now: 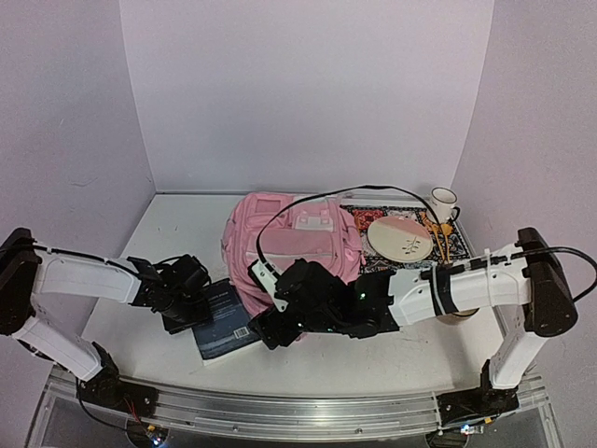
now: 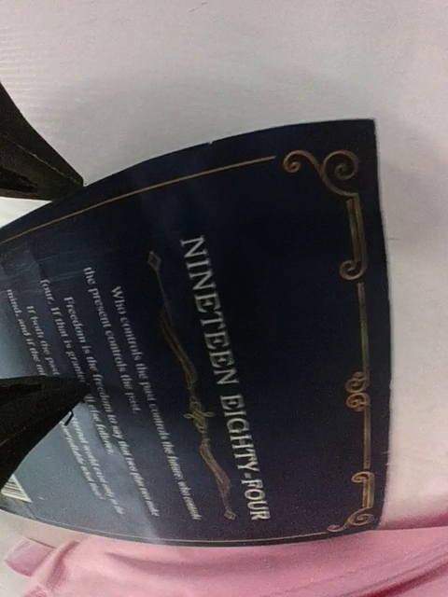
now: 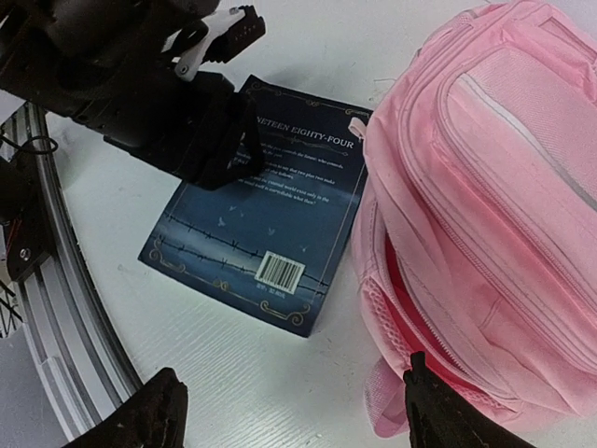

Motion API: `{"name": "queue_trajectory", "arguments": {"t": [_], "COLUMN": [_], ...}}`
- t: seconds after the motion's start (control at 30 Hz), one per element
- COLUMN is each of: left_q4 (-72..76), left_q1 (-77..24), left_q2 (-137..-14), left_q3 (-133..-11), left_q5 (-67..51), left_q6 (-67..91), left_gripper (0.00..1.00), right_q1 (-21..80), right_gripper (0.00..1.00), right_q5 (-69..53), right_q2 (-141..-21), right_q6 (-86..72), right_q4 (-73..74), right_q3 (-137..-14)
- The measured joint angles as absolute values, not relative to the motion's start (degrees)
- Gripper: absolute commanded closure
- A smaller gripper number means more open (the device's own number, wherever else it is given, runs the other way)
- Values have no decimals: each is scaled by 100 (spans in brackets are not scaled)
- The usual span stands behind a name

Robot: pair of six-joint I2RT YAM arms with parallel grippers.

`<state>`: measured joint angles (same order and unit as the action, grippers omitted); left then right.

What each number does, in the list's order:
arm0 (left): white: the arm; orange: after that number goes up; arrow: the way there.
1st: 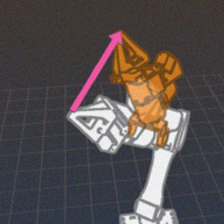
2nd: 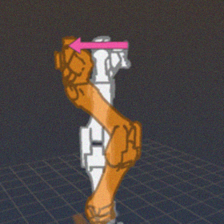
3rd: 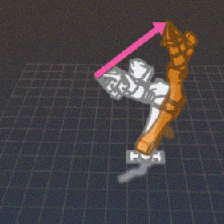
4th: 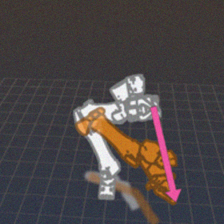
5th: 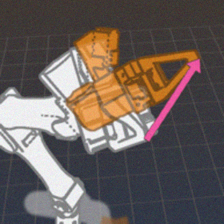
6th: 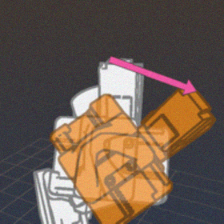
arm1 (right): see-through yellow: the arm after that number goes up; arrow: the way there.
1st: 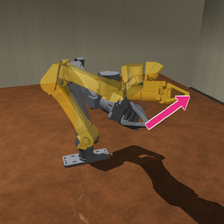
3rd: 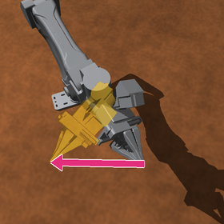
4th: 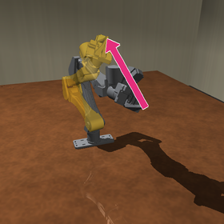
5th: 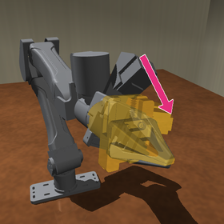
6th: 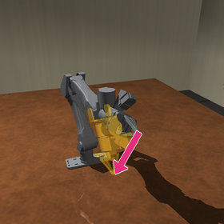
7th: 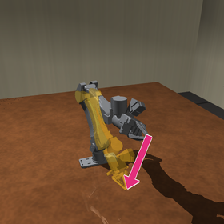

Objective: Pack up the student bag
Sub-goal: Move the book to the center of the board.

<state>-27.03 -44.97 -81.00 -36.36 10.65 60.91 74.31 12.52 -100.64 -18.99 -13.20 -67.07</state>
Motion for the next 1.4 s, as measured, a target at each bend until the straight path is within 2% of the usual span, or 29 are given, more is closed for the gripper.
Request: {"name": "queue_trajectory", "arguments": {"t": [0.27,0.47,0.7,0.9,1.4], "left_q4": [-3289,-3038,-2293,-1853,-1011], "left_q1": [-4678,-4678,-4692,-4698,-4687], "left_q2": [-7096,-6570,-6602,-6630,-6336], "left_q3": [-3136,-2647,-2443,-2295,-1730], "left_q5": [681,457,207,16,-159], "left_q6": [6859,7224,7242,7250,7590], "left_gripper": [32,39,54,63,69], "right_q1": [7441,7439,7441,7412,7191], "right_gripper": [20,22,25,27,26], "right_q5": [999,749,582,553,495], "right_q2": [-10372,-10679,-11231,-11522,-11773], "right_q6": [-2139,-2689,-3602,-4362,-5551], "right_q4": [-1435,-1644,-1900,-2036,-3025], "right_q3": [-6707,-6709,-6716,-6716,-6470]}}
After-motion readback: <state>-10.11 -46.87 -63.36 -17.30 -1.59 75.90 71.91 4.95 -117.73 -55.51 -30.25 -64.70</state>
